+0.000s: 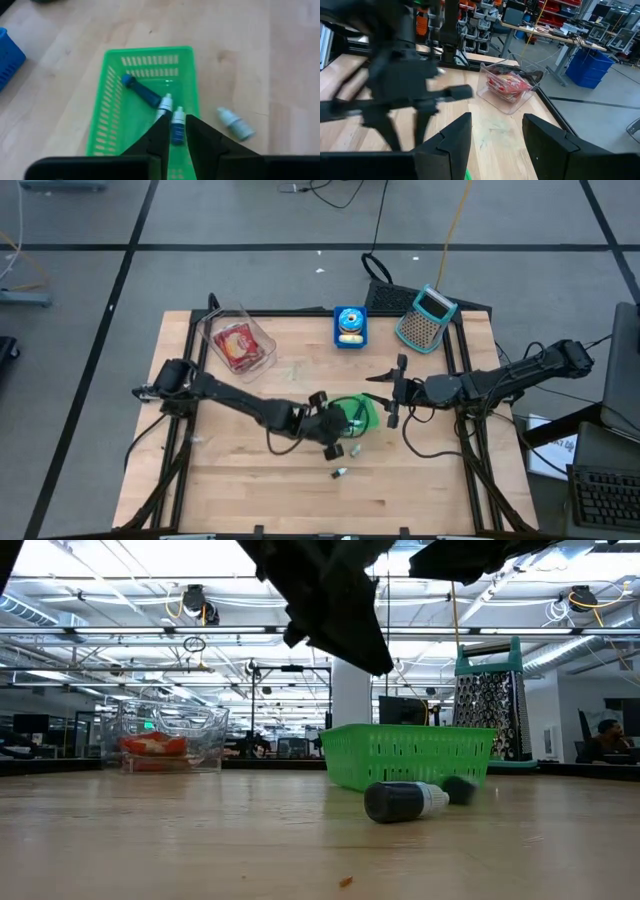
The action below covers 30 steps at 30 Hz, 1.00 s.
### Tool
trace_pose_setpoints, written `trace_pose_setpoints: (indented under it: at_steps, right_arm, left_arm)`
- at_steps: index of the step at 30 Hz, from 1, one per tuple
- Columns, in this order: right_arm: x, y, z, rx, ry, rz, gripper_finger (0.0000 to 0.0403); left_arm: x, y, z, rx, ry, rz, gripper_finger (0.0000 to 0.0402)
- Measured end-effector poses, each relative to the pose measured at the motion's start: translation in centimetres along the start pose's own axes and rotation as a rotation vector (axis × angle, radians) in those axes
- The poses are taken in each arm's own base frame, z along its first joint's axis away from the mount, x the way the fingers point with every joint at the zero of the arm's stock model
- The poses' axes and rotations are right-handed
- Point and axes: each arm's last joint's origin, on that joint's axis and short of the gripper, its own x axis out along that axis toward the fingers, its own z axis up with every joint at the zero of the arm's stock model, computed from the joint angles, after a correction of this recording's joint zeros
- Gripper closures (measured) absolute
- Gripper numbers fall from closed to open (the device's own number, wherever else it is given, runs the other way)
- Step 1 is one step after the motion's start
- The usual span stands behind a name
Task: Pick & Place Food Item
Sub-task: Put the green food coloring bottle into the green bin
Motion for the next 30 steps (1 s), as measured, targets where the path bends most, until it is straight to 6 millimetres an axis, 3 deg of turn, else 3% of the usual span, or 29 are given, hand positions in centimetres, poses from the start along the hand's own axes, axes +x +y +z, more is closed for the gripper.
trace_pose_setpoints:
  at_steps: [5, 13, 17, 23, 30]
  right_arm:
    - [0.0, 0.1, -0.4, 0.037, 0.038, 0.041, 0.0238]
    - [-1.1, 2.6, -2.0, 0.123, 0.218, 0.589, 0.0238]
    - [-2.5, 5.1, -3.2, 0.041, 0.338, 0.747, 0.0238]
    - [-2.8, 9.8, -8.0, -0.143, 0.462, 0.773, 0.0233]
    - [-1.7, 12.1, -12.1, -0.325, 0.593, 0.725, 0.0202]
  left_arm:
    - [0.8, 1.9, 0.6, -0.033, 0.029, -0.036, 0.0363]
    - [1.1, 2.5, 0.6, 0.017, 0.061, -0.094, 0.0391]
    - [1.1, 2.5, 0.6, 0.034, 0.060, -0.094, 0.0399]
    - [1.1, 2.5, 0.7, 0.027, 0.057, -0.095, 0.0377]
    - [1.1, 2.4, 0.9, -0.014, 0.033, -0.101, 0.0365]
